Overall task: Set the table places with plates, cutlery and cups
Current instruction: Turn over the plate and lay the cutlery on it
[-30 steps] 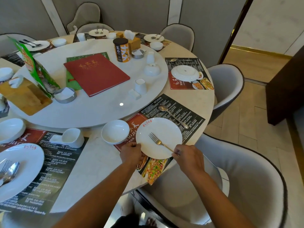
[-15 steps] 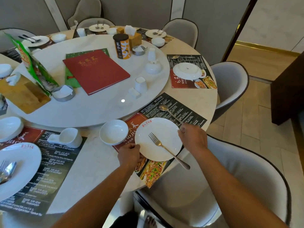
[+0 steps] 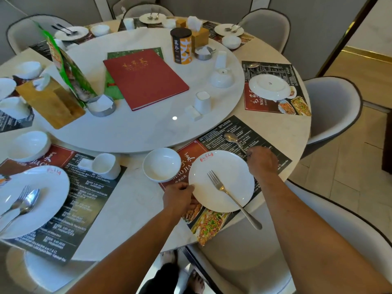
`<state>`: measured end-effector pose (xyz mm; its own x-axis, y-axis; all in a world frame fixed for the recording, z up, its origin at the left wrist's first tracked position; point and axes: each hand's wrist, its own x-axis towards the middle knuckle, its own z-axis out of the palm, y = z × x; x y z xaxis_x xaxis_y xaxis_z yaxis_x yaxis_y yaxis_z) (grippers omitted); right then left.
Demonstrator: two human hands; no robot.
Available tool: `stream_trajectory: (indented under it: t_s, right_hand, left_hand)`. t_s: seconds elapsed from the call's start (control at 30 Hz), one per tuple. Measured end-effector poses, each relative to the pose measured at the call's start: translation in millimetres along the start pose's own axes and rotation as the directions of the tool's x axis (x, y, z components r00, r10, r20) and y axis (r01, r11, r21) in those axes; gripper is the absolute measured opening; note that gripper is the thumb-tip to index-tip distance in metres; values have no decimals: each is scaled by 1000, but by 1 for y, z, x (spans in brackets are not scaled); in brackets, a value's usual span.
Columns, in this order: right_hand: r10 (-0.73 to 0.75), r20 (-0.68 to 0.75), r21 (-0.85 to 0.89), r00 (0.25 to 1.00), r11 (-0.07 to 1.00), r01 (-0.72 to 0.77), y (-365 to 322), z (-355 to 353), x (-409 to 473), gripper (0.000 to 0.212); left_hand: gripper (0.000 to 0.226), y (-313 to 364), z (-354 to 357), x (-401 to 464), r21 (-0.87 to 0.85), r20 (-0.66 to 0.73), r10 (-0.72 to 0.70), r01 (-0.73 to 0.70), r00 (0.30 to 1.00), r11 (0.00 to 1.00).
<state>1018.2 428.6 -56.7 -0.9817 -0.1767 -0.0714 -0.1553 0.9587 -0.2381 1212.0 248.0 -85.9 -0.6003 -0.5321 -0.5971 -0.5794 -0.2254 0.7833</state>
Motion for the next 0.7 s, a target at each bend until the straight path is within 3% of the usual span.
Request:
stream_trajectory:
  t_s: [0.17, 0.43, 0.7]
  right_hand:
    - [53, 51, 169, 997, 984, -61, 6, -4, -4, 14]
    - [-57, -91, 424, 994, 901, 91, 28, -16, -72, 27]
    - [-50, -69, 346, 996, 936, 71, 34, 7, -139, 27]
  left_hand:
    - [12, 2, -1, 0, -14, 17, -19, 19, 1000, 1000]
    - [14, 4, -3, -5, 2, 22, -3, 2, 1000, 1000]
    - [10, 7, -3, -11, 2, 26, 9, -9, 1000, 1000]
